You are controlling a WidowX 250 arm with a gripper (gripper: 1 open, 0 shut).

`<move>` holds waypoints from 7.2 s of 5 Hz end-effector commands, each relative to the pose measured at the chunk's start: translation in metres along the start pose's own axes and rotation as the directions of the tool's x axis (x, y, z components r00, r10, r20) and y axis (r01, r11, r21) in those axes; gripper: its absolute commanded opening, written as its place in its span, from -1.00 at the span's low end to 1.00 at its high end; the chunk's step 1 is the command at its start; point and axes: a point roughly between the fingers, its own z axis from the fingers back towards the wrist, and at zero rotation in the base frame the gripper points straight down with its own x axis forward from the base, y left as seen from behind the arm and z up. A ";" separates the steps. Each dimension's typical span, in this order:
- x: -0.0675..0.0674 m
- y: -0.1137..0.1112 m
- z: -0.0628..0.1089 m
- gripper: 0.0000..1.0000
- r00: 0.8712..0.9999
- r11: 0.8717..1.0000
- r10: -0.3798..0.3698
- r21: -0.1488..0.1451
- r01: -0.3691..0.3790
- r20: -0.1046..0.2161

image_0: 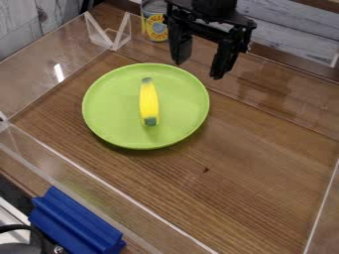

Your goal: Remove the banana from inside the green plate and put it on the table

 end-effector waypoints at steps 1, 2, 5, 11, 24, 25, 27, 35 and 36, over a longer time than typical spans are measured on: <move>-0.002 0.007 -0.007 1.00 0.999 0.999 0.036 -0.008 -0.036 -0.010; -0.008 0.022 -0.012 1.00 0.992 0.992 0.123 -0.030 -0.123 -0.001; -0.013 0.061 -0.029 1.00 0.967 0.965 0.254 -0.081 -0.251 0.031; -0.012 0.088 -0.064 1.00 0.942 0.936 0.335 -0.109 -0.334 -0.004; -0.005 0.089 -0.077 -1.00 0.933 0.916 0.360 -0.180 -0.359 -0.033; -0.005 0.085 -0.071 -1.00 0.937 0.920 0.349 -0.182 -0.348 -0.031; -0.003 0.068 -0.044 -1.00 0.949 0.931 0.315 -0.189 -0.313 -0.024; 0.007 0.051 -0.048 1.00 0.988 0.968 0.152 -0.203 -0.149 0.000; 0.008 0.051 -0.054 1.00 0.989 0.970 0.146 -0.198 -0.143 0.000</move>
